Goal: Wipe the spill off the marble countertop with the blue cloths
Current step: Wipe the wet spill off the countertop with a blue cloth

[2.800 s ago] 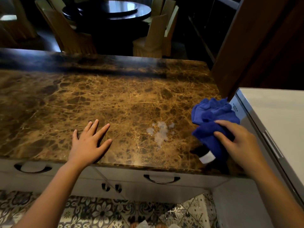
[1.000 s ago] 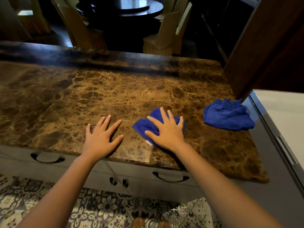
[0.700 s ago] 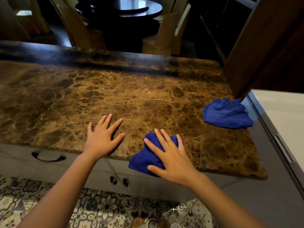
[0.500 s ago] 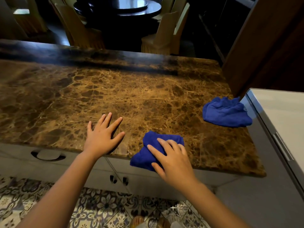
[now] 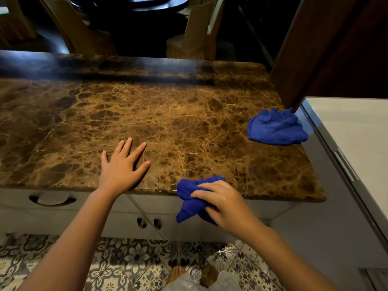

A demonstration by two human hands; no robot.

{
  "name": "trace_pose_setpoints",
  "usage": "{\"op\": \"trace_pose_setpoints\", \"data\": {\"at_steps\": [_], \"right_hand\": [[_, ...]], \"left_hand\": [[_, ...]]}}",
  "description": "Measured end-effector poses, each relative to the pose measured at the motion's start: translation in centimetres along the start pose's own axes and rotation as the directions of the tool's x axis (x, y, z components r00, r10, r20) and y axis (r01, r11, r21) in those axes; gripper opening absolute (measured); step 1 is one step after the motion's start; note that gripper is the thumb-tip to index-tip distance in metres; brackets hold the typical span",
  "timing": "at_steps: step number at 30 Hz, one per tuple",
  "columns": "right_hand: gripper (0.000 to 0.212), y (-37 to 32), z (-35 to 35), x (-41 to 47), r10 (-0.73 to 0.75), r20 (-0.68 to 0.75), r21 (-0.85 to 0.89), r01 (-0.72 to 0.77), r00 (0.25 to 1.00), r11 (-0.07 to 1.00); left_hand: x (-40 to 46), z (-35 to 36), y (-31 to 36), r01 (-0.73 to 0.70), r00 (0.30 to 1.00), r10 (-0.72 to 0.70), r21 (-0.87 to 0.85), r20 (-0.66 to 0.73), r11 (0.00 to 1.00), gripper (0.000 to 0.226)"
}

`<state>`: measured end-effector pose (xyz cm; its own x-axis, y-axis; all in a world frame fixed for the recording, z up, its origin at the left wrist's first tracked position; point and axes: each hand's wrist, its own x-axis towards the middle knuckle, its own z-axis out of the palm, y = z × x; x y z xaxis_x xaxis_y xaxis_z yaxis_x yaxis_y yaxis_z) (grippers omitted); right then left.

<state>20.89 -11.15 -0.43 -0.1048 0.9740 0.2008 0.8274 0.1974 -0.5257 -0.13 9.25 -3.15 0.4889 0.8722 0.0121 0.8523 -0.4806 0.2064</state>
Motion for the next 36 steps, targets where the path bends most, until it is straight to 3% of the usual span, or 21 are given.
{"op": "trace_pose_setpoints", "data": {"at_steps": [3,6,14,17,21,25,30,36], "right_hand": [[0.041,0.3,-1.9,-1.2,0.164,-0.061,0.193,-0.149,0.985,0.970],[0.045,0.9,-4.8,-2.3,0.253,-0.138,0.252,-0.213,0.958,0.944],[0.051,5.8,-14.5,-4.6,0.306,-0.314,0.033,-0.311,0.899,0.950],[0.050,7.8,-16.4,-5.3,0.347,-0.265,-0.025,-0.367,0.899,0.930],[0.052,10.0,-15.1,-5.5,0.499,-0.059,-0.127,-0.503,0.864,0.855],[0.046,10.4,-10.9,-5.5,0.612,-0.224,-0.154,-0.647,0.759,0.746],[0.059,10.8,-6.9,-6.3,0.537,-0.334,-0.266,-0.624,0.775,0.735],[0.074,13.0,-7.7,-7.8,0.487,-0.098,-0.425,-0.479,0.868,0.768]], "left_hand": [[0.0,-0.2,0.1,0.002,1.000,-0.001,-0.013,0.021,1.000,0.058],[0.3,-0.6,0.6,0.042,0.997,-0.039,-0.036,0.067,0.998,0.056],[0.3,0.0,2.7,0.124,0.991,-0.128,-0.096,-0.036,0.988,0.053],[0.8,0.0,3.1,0.189,0.981,-0.194,-0.141,-0.022,0.972,0.051],[0.6,0.1,3.8,0.192,0.981,-0.194,-0.093,-0.010,0.977,0.054],[0.1,-0.1,3.9,0.183,0.983,-0.183,-0.068,-0.005,0.981,0.056],[-0.1,-0.2,4.2,0.180,0.984,-0.180,-0.059,-0.004,0.982,0.056],[-0.1,0.1,4.0,0.179,0.984,-0.180,-0.047,-0.018,0.983,0.056]]}}
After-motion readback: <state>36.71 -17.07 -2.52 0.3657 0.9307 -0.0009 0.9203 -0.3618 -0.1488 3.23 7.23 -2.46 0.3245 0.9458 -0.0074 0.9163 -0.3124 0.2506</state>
